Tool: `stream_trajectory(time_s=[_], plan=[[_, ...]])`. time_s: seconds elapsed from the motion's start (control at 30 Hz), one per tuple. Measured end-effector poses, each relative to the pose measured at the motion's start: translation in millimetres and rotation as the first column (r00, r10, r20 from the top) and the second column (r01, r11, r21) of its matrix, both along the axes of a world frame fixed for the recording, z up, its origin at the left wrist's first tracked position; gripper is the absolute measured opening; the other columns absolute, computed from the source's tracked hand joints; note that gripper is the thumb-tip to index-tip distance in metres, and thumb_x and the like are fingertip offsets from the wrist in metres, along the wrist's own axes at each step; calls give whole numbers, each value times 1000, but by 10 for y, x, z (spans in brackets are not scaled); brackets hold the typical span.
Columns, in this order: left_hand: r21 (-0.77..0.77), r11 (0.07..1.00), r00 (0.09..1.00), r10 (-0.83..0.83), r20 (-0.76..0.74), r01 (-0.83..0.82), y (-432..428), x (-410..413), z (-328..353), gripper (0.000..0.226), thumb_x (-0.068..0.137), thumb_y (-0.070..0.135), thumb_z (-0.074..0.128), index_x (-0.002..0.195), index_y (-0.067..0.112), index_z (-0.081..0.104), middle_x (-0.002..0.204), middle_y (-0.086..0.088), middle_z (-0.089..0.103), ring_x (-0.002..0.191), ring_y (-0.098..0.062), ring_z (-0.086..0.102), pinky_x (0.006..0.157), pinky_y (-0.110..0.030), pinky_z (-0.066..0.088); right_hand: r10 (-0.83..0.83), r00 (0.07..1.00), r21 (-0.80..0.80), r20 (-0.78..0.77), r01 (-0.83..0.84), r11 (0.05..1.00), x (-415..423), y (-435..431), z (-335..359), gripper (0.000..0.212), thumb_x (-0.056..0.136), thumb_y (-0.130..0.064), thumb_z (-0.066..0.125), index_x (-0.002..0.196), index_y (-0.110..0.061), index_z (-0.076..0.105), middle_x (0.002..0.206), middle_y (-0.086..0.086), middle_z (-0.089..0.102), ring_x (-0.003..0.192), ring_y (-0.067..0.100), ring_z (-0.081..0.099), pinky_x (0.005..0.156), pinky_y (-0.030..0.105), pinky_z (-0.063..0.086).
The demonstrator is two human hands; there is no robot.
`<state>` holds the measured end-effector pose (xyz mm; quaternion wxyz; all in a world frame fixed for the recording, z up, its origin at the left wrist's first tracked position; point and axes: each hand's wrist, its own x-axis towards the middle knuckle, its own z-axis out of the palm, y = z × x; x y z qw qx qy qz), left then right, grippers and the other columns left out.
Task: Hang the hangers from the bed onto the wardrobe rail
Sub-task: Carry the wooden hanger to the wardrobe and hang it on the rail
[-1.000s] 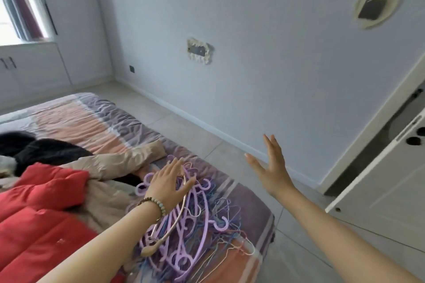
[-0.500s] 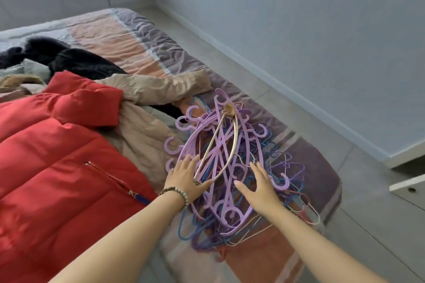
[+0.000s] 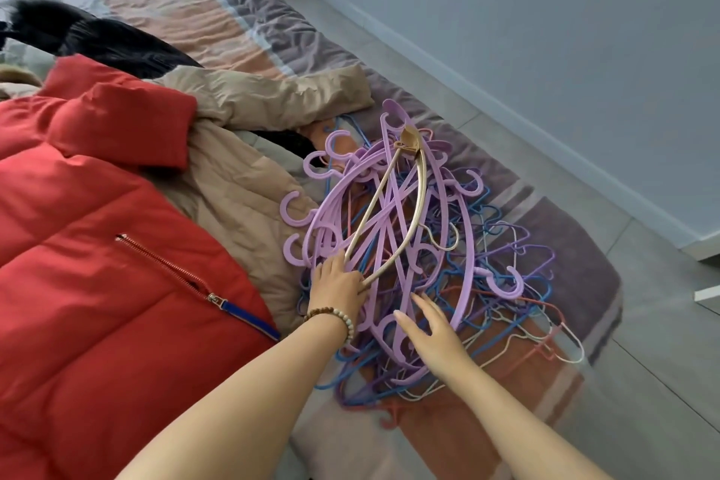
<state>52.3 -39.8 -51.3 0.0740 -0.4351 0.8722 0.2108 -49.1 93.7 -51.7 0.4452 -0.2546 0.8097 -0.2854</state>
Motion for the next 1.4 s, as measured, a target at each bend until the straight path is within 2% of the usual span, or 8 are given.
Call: stream_trajectory(time_s=[0.33,0.5,0.67,0.83,0.97,1.07,1.2,1.4], plan=[[-11,997,916,67,-395,-77,-142,347,595,21,90,33,55,85,15,63,91,4,51,86,-17,50,64,-26,37,-172,967,-122,188,196,973,-70,-33,610,54,90,-46,52,139,-28,41,153,-6,28,140,17,29,102,30,31],[280,953,794,256,-552,-113,-162,176,1502,33,86,47,56,71,18,65,62,5,53,53,-13,47,55,-28,40,-165,946,-292,278,247,924,-155,-170,1512,51,91,-46,50,138,-29,43,146,-8,39,135,12,36,111,32,29],[482,870,785,223,-577,107,8,-239,2712,52,86,51,51,66,5,64,42,8,47,35,-6,39,39,-16,33,-90,883,-561,462,369,741,-414,-135,2814,68,78,-50,56,137,-17,46,136,-1,55,126,10,50,111,31,34],[583,698,786,47,-616,416,452,-709,4005,44,86,50,50,76,12,71,63,1,69,48,-5,59,48,-14,46,-16,758,-651,652,570,501,-759,394,4175,61,75,-17,60,134,-7,46,127,7,62,116,16,60,99,30,48],[698,434,738,103,-667,570,918,-1076,4957,47,84,44,53,100,0,63,93,-14,73,72,-24,71,63,-24,58,-19,870,-762,493,443,473,-895,1107,5198,56,79,-7,53,134,-4,43,130,6,60,120,18,58,100,31,48],[666,316,707,-19,-707,675,1310,-1260,5627,50,85,43,50,114,4,57,104,-14,71,86,-31,70,76,-32,57,-87,931,-822,353,354,446,-918,1711,5879,55,79,-8,59,131,1,44,128,7,62,120,20,58,100,29,46],[516,266,573,-223,-789,814,1987,-1456,6463,48,83,47,46,111,10,60,110,-9,70,89,-28,69,78,-33,56,-280,952,-885,121,232,404,-824,2563,6629,44,75,-16,65,114,-2,52,118,10,67,116,20,60,102,28,44],[135,244,231,-426,-875,960,3228,-1627,7475,48,76,48,51,102,11,68,103,-6,72,82,-20,68,74,-33,57,-598,801,-964,36,186,192,-595,3893,7413,42,64,-27,71,99,-7,58,109,10,71,110,18,64,98,28,48]])
